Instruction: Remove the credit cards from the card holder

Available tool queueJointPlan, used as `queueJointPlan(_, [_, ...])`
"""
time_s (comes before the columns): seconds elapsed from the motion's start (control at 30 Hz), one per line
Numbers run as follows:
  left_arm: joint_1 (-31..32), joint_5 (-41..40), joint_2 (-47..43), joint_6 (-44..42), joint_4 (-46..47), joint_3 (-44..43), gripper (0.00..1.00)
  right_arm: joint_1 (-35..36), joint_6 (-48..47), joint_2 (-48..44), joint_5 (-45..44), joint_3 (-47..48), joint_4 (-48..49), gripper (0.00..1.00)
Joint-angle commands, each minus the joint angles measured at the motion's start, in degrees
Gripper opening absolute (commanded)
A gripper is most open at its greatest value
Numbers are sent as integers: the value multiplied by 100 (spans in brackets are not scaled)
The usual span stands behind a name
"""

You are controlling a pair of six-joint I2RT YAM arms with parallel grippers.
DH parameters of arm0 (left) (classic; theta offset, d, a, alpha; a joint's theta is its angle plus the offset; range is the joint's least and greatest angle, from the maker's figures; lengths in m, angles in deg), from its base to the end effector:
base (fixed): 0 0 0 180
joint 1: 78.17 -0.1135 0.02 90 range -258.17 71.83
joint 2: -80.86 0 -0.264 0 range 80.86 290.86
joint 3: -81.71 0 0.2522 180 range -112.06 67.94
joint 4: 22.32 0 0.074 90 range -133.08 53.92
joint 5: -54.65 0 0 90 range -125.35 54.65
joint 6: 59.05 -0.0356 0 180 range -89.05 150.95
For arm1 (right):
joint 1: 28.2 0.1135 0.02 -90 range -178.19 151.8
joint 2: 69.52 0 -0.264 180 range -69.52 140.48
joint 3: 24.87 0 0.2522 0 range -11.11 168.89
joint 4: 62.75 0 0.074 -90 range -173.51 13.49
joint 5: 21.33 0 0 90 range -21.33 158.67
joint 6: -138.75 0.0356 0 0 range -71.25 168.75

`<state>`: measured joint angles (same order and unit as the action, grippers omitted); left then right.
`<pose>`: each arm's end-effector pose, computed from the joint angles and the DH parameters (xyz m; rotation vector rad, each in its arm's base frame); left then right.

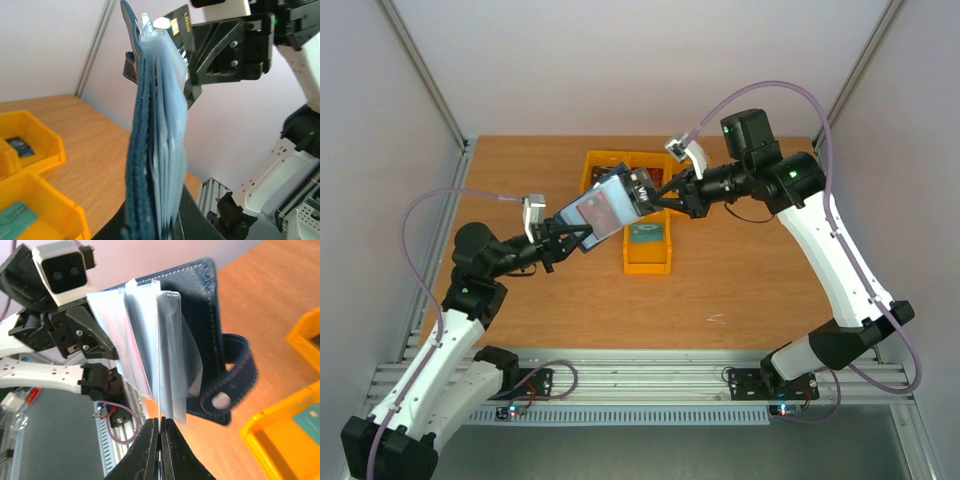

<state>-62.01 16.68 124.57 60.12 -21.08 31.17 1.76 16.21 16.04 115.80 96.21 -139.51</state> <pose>0.1598 -0.0755 0.3394 0.6302 1.4964 -1.2656 0.2284 0.1618 0.4585 -1.4618 1.5991 0.9051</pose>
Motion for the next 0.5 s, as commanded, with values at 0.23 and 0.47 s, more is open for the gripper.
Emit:
queueJointPlan(0.23, [-180,-2128,32,-125,-1104,200,0,-410,-73,-184,-572,78,-275,1])
queueJointPlan(0.47, [-953,-3244,673,1091,-1730,737,0,-413,16,-62,-425,-83,-305,1])
